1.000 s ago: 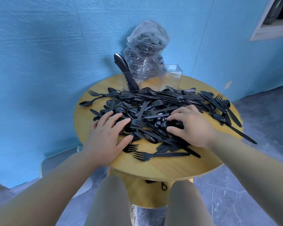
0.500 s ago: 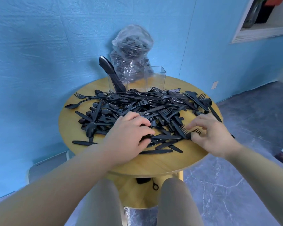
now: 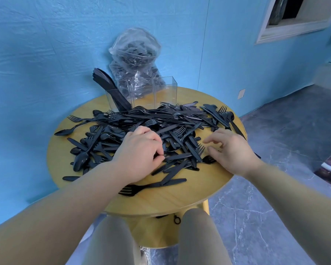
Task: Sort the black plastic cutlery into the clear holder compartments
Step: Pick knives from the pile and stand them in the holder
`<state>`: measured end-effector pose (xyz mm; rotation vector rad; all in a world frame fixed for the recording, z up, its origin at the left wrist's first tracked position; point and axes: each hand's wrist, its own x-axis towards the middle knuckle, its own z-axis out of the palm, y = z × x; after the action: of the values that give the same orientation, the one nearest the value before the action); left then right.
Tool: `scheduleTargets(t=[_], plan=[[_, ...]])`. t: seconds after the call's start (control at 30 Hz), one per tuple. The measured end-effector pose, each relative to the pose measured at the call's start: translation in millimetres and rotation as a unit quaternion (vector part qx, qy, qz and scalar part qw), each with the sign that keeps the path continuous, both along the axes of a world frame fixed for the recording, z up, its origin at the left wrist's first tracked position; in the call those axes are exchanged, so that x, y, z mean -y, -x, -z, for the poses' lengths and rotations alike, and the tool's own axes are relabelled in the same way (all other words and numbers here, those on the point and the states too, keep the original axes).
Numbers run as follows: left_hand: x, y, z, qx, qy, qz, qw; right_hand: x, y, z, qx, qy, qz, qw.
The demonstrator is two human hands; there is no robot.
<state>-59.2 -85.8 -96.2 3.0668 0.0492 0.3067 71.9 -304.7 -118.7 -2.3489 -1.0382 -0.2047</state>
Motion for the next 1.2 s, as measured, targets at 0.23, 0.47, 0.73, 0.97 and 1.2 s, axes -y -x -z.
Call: scheduleTargets(t=[0.23, 0.47, 0.73, 0.97, 1.2], plan=[[0, 6, 14, -0.017, 0.000, 0.032, 0.999, -13, 8, 4, 0.014, 0.086, -0.045, 0.995], [-4, 7, 11, -0.012, 0.005, 0.044, 0.999, -20, 1, -2, 0.024, 0.054, -0.009, 0.998], [-15, 4, 8, -0.037, 0.006, -0.042, 0.998, -37, -1, -10, 0.029, 0.133, -0.043, 0.990], [-25, -15, -5, 0.002, 0.028, -0.123, 0.992, -46, -9, -14, 0.026, 0.089, -0.022, 0.995], [-28, -28, -8, -0.041, 0.020, -0.124, 0.991, -59, -19, -21, 0.015, 0.140, -0.015, 0.990]])
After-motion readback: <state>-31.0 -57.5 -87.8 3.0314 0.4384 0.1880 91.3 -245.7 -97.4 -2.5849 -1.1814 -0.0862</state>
